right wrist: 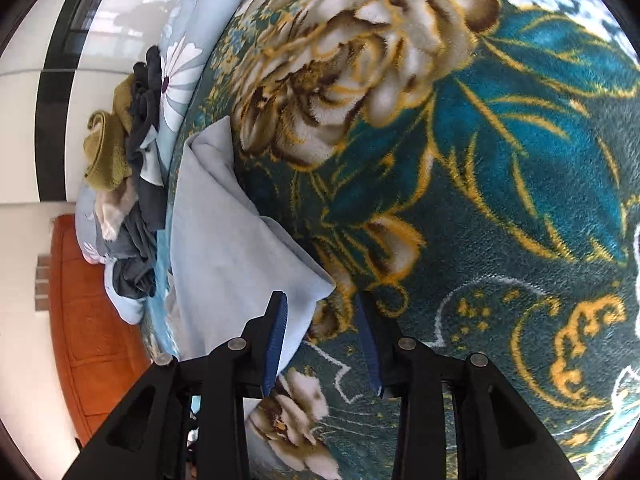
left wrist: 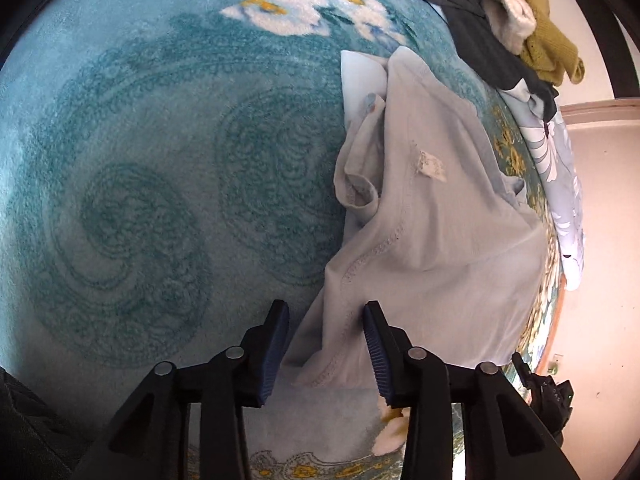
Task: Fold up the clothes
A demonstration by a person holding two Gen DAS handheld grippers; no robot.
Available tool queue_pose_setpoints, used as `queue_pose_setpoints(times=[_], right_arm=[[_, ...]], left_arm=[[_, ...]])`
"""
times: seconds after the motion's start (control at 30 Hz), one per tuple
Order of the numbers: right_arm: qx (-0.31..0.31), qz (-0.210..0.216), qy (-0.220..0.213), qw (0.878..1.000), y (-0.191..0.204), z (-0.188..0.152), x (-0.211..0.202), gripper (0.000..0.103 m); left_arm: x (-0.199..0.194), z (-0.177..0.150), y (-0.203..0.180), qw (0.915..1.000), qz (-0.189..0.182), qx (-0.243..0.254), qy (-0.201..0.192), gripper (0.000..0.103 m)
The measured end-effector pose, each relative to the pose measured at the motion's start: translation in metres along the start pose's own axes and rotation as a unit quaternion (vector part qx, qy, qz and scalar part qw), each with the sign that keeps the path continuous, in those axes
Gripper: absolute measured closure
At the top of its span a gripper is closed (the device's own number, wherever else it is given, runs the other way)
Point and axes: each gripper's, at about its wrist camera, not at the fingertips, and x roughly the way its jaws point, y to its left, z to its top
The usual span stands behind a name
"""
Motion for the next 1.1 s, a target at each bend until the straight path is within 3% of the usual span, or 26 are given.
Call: queue_pose_setpoints(times=[0.1, 0.2, 0.23, 0.27, 0.33, 0.43, 0.53, 0.63, 0.73, 0.87, 1.0, 1.1], right_arm=[[0.015, 0.021, -0.023, 0.999, 0.000, 0.000, 0.006, 0.067], [0.044, 0.050, -0.041, 0.997, -0.001, -0.002, 0.012, 0.067], [0.047, 0.055, -0.041, 0.997, 0.000, -0.002, 0.013, 0.076], [0.044, 0.053, -0.039, 0.997, 0.003, -0.002, 0.013, 0.092], [0.039, 0.049, -0.035, 0.997, 0.008, -0.002, 0.012, 0.097], [0.002, 0.068, -0.062, 0.996, 0.026, 0.002, -0.013, 0.099], [-0.037, 0.036, -0.064, 0.997, 0.028, 0.008, -0.028, 0.100], [-0.010, 0.008, -0.051, 0.999, 0.010, 0.013, -0.020, 0.100], [-0.002, 0.008, -0.046, 0.999, 0.007, 0.010, -0.013, 0.100], [-0.020, 0.006, -0.039, 0.999, 0.009, 0.011, -0.013, 0.100], [-0.028, 0.000, -0.030, 0.999, 0.009, 0.013, -0.010, 0.099], [-0.022, -0.005, -0.028, 0.999, 0.006, 0.012, -0.008, 0.098]], left_arm=[[-0.001, -0.003, 0.003, 0.9998, -0.012, -0.013, -0.006, 0.062], [-0.002, -0.005, 0.005, 0.9991, -0.034, -0.025, -0.006, 0.073], [-0.002, -0.006, 0.006, 0.9989, -0.037, -0.028, -0.004, 0.076], [-0.002, -0.008, 0.006, 0.9988, -0.039, -0.029, -0.004, 0.080], [-0.005, -0.010, 0.005, 0.9987, -0.041, -0.029, -0.005, 0.084], [-0.011, -0.013, 0.006, 0.9983, -0.048, -0.031, -0.010, 0.084], [-0.012, -0.015, 0.007, 0.9981, -0.050, -0.035, -0.008, 0.084], [-0.016, -0.007, 0.014, 0.9969, -0.066, -0.041, -0.012, 0.084], [-0.029, -0.001, 0.018, 0.9947, -0.087, -0.038, -0.039, 0.084], [-0.036, 0.032, 0.014, 0.9939, -0.081, -0.027, -0.070, 0.081], [-0.029, 0.074, 0.006, 0.9921, -0.096, -0.029, -0.076, 0.080], [-0.025, 0.098, -0.007, 0.9928, -0.086, -0.003, -0.083, 0.072]])
